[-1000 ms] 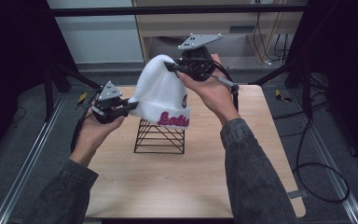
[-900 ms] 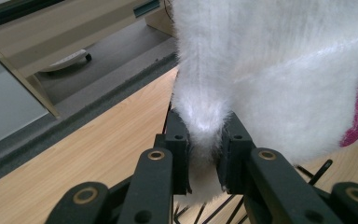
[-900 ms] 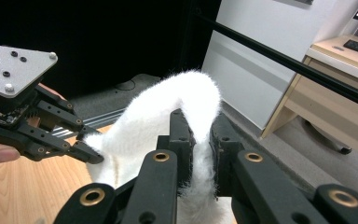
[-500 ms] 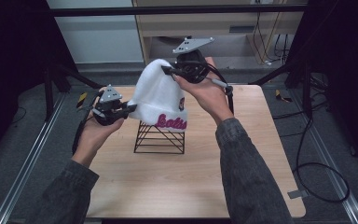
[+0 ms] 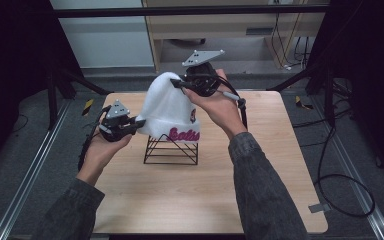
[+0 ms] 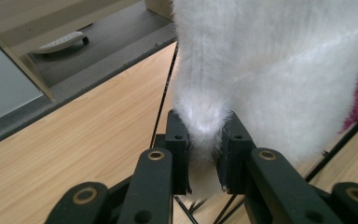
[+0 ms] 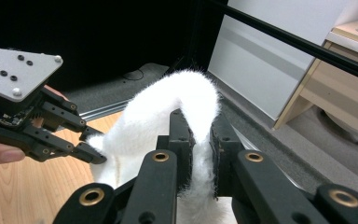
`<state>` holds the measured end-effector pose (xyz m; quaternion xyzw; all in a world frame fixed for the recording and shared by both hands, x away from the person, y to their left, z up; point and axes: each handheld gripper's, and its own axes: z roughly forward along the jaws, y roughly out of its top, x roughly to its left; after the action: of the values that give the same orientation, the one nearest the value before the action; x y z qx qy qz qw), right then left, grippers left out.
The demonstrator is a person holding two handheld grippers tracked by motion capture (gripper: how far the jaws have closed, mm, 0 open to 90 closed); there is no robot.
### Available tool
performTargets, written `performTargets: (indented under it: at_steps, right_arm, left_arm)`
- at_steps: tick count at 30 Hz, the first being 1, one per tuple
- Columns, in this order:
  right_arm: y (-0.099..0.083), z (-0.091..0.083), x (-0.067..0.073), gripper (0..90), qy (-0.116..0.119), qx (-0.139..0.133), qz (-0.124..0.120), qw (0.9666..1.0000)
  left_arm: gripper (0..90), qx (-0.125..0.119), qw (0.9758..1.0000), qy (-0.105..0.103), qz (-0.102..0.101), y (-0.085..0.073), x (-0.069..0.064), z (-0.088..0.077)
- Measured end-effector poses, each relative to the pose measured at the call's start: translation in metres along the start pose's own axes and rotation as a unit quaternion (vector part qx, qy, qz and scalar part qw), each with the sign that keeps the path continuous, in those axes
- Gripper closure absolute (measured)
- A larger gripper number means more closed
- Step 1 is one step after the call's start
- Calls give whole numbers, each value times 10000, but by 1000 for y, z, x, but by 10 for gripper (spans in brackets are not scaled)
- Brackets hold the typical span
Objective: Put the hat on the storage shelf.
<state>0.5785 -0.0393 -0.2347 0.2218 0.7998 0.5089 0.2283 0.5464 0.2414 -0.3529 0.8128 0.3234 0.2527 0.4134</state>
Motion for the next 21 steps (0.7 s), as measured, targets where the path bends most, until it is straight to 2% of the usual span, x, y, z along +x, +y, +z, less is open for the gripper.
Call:
performTargets:
  at_steps: [15,21]
  right_arm:
    - [-15,3,14,815,109,249,-23,9996]
    - [-19,5,17,815,121,359,-43,9993]
  left_arm:
    - [759,11,9999,-137,-91,-23,-1,0]
    - [759,33,9999,-167,-29,-30,-4,1]
